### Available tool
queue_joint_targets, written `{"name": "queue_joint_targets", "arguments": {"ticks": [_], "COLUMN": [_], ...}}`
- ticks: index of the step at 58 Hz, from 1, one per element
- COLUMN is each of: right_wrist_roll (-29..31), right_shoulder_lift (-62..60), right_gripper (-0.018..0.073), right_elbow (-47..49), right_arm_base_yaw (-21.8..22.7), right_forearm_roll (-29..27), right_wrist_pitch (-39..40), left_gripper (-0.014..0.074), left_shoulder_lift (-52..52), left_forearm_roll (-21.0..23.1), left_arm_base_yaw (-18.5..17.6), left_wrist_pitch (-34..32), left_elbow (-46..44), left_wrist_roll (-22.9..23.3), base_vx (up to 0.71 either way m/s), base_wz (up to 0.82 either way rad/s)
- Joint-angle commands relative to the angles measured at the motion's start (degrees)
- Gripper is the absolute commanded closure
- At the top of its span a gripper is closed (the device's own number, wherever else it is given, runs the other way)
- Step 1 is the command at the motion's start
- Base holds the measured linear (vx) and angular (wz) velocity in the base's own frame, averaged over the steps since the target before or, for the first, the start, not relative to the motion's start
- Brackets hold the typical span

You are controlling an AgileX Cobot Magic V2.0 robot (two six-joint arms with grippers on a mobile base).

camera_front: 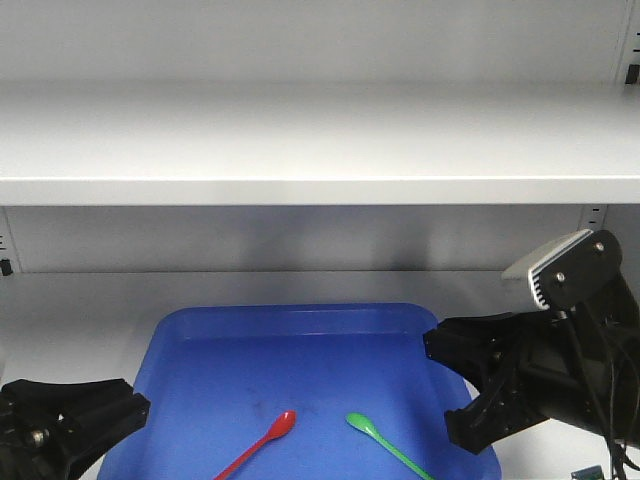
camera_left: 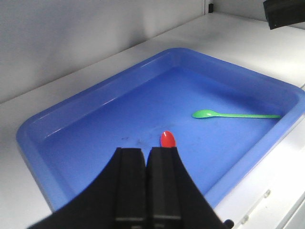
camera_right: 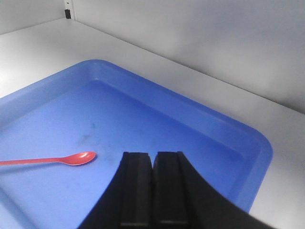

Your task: Sort red and green spoons into left cabinet

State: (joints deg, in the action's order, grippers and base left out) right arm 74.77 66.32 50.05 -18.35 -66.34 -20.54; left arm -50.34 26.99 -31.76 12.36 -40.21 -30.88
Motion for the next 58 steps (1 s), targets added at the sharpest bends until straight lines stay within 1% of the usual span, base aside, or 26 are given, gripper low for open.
{"name": "queue_joint_targets", "arguments": {"ticks": [1, 21, 27, 31, 37, 43, 47, 53, 58], "right_wrist_roll": [0.11, 0.11, 0.11, 0.11, 0.11, 0.11, 0.11, 0.11, 0.11], "right_shoulder_lift": [-1.37, -1.37, -1.37, -1.37, -1.37, -1.37, -1.37, -1.37, -1.37], "right_gripper": [0.0562, 0.0562, 0.0562, 0.0562, 0.0562, 0.0562, 0.0562, 0.0562, 0.0562], "right_elbow": [1.75, 1.75, 1.75, 1.75, 1.75, 1.75, 1.75, 1.75, 1.75], "right_arm_base_yaw": [-0.03, -0.03, -0.03, -0.03, -0.03, -0.03, -0.03, -0.03, -0.03], "right_forearm_roll": [-1.58, -1.58, -1.58, -1.58, -1.58, -1.58, -1.58, -1.58, -1.58], "right_wrist_pitch": [1.07, 0.69, 0.69, 0.69, 0.69, 0.69, 0.69, 0.69, 0.69], "left_gripper": [0.0597, 0.0597, 0.0597, 0.0597, 0.0597, 0.0597, 0.0597, 0.0597, 0.0597], "left_shoulder_lift": [0.61, 0.61, 0.66, 0.91, 2.09, 3.01, 3.01, 3.52, 4.92], "left_forearm_roll": [0.83, 0.93, 1.79, 1.79, 1.79, 1.74, 1.68, 1.62, 0.79], "left_arm_base_yaw": [-0.01, -0.01, -0.01, -0.01, -0.01, 0.09, 1.27, 4.20, 6.39], "left_wrist_pitch": [-3.88, -3.88, -5.46, -9.73, -18.24, -24.12, -25.80, -25.62, -24.23], "left_elbow": [-1.60, -1.60, -1.54, -0.61, 1.63, 4.15, 4.97, 4.97, 4.97], "left_wrist_roll": [0.71, 0.96, 1.20, 1.20, 1.33, 2.39, 2.65, 2.65, 2.55], "base_vx": [0.00, 0.00, 0.00, 0.00, 0.00, 0.00, 0.00, 0.00, 0.00], "base_wz": [0.00, 0.00, 0.00, 0.00, 0.00, 0.00, 0.00, 0.00, 0.00]}}
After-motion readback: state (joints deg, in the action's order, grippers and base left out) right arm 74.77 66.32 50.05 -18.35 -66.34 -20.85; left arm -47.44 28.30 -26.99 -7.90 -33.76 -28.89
